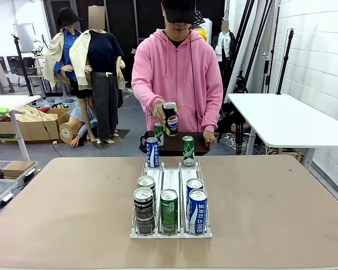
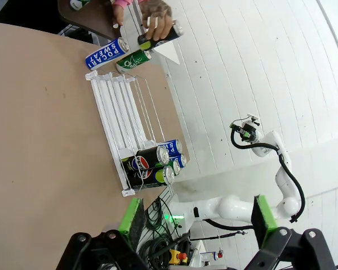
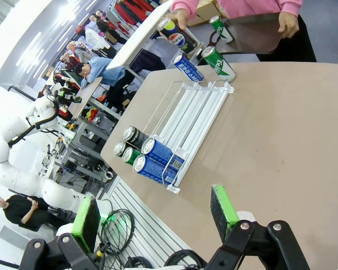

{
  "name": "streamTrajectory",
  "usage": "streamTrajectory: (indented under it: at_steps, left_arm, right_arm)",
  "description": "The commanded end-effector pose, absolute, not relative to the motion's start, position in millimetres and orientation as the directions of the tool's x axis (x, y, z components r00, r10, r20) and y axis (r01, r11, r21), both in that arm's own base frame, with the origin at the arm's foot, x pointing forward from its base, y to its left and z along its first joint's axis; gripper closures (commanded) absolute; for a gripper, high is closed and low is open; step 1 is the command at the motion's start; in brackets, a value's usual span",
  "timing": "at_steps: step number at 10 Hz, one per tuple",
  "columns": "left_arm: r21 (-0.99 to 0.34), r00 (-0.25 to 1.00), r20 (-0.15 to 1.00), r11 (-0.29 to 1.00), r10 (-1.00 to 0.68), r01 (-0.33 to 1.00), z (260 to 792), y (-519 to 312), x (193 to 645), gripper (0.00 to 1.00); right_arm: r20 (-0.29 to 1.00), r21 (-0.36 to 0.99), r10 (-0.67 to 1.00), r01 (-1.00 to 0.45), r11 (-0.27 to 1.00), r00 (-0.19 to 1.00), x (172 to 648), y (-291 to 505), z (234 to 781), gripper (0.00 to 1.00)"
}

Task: Retrieve and hand over the desired beverage to the person.
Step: Pick up another can of the same type that the person held from the Automatic Can Dispenser.

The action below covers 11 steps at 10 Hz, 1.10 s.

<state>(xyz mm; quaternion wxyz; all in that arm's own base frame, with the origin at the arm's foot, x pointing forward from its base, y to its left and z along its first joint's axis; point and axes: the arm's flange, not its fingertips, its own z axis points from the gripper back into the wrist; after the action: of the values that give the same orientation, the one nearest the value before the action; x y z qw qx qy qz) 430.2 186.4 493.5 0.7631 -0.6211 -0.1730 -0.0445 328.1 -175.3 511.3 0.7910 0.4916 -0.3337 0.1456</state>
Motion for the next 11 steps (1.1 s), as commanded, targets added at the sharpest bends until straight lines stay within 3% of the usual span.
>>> streamTrajectory:
  at_steps: [1,11]
  left_arm:
    - [-0.931,0.934,0.322,0.231,0.153,0.283,496.8,185.9,427.9,0.0]
    - [-0.931,0.934,0.322,0.231,0.153,0.283,496.8,185.9,427.9,0.0]
  right_arm:
    - [0.682,0.682,-0.114,-0.571,0.456,0.723,330.0,-174.6,512.8,0.0]
    - [0.682,0.682,-0.114,-0.571,0.456,0.723,330.0,-174.6,512.8,0.0]
